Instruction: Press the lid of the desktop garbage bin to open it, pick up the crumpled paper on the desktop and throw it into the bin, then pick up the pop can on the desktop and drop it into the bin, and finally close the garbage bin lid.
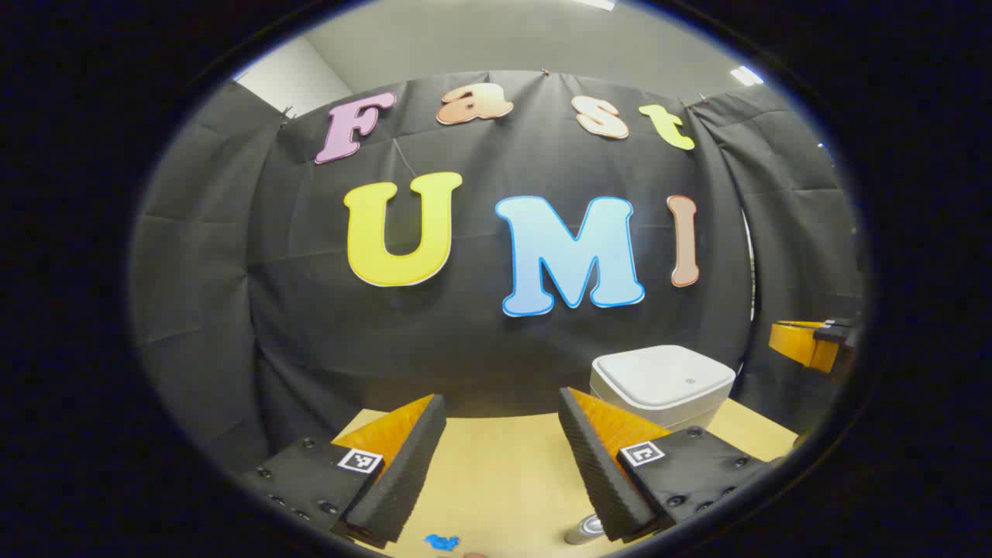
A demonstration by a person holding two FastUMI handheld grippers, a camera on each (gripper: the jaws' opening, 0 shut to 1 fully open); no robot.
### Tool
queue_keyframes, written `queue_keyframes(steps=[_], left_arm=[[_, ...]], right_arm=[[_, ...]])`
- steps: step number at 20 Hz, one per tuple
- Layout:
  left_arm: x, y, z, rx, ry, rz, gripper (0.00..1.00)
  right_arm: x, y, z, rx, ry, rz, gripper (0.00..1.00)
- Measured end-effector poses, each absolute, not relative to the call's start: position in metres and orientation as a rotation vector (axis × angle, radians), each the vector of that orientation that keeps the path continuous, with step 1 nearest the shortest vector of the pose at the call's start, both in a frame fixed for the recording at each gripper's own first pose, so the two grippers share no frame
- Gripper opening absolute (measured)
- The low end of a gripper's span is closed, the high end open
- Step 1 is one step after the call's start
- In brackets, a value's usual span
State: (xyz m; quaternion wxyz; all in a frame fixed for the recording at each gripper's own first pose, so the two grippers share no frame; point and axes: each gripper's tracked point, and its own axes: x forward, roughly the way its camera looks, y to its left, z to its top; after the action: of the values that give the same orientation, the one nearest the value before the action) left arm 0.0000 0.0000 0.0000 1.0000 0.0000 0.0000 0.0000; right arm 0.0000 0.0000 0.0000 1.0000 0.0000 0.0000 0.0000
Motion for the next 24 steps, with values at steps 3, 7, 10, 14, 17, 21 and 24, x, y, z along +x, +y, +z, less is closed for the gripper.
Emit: queue_keyframes(steps=[3, 7, 10, 14, 17, 21, 24], left_arm=[[0.001, 0.004, -0.003, -0.006, 0.003, 0.015, 1.00], [0.005, 0.007, -0.002, -0.003, -0.004, 0.032, 1.00], [0.012, 0.010, -0.001, 0.005, -0.007, 0.045, 1.00], [0.017, 0.011, 0.000, 0.016, -0.013, 0.054, 1.00], [0.022, 0.010, -0.003, 0.017, -0.007, 0.059, 1.00], [0.024, 0.011, -0.005, 0.015, -0.002, 0.068, 1.00], [0.026, 0.012, -0.008, 0.020, 0.004, 0.075, 1.00]], right_arm=[[0.010, 0.010, -0.002, -0.012, 0.019, 0.030, 0.06], [0.024, 0.017, -0.003, -0.024, 0.028, 0.058, 0.06], [0.040, 0.020, -0.009, -0.001, 0.055, 0.074, 0.06], [0.052, 0.023, -0.014, -0.005, 0.065, 0.081, 0.06], [0.061, 0.023, -0.023, -0.015, 0.086, 0.089, 0.06], [0.076, 0.025, -0.038, -0.031, 0.124, 0.108, 0.06], [0.088, 0.026, -0.046, -0.022, 0.143, 0.112, 0.06]])
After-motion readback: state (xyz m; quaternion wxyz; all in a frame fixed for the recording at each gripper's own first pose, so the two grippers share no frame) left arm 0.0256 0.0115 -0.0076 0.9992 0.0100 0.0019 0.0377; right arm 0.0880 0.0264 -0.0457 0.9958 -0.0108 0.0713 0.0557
